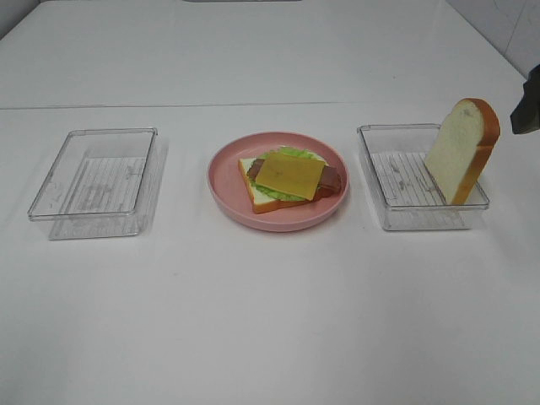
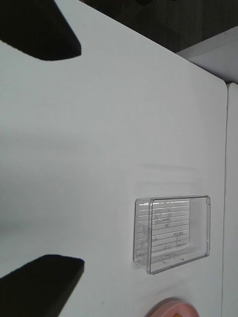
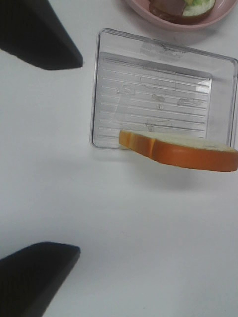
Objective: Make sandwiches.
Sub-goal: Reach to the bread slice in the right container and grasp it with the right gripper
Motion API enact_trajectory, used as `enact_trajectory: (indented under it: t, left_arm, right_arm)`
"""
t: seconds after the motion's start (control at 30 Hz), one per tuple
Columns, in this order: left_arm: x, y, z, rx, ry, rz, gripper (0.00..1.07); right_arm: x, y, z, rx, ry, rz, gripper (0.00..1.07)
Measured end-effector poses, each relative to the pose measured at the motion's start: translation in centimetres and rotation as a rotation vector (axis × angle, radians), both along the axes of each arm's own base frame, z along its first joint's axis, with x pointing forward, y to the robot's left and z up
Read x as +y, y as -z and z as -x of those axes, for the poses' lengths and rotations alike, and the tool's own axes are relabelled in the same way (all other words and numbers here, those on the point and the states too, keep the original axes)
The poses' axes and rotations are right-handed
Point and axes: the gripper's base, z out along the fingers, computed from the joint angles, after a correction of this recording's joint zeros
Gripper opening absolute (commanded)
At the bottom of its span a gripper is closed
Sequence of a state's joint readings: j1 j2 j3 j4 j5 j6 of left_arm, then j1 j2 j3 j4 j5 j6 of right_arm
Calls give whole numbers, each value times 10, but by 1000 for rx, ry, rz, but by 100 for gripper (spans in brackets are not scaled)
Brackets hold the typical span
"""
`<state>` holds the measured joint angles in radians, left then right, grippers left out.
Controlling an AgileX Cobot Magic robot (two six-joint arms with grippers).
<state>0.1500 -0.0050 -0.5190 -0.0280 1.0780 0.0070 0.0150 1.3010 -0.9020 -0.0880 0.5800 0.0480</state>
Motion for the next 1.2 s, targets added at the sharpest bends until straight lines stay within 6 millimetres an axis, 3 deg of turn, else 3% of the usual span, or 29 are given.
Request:
enact_trajectory:
  t: [0.33, 0.6, 1.03, 1.2]
  left_arm:
    - [0, 0, 0, 0, 0, 0, 100]
    - [0, 0, 0, 0, 0, 0, 100]
    - [0, 0, 0, 0, 0, 0, 100]
    - [0, 0, 0, 0, 0, 0, 100]
  right_arm:
    - [1, 14, -59, 93, 8, -10, 92]
    - [4, 35, -91, 145, 20, -42, 92]
    - [7, 82, -123, 199, 13, -73, 92]
    - [8, 92, -129, 193, 14, -86, 86]
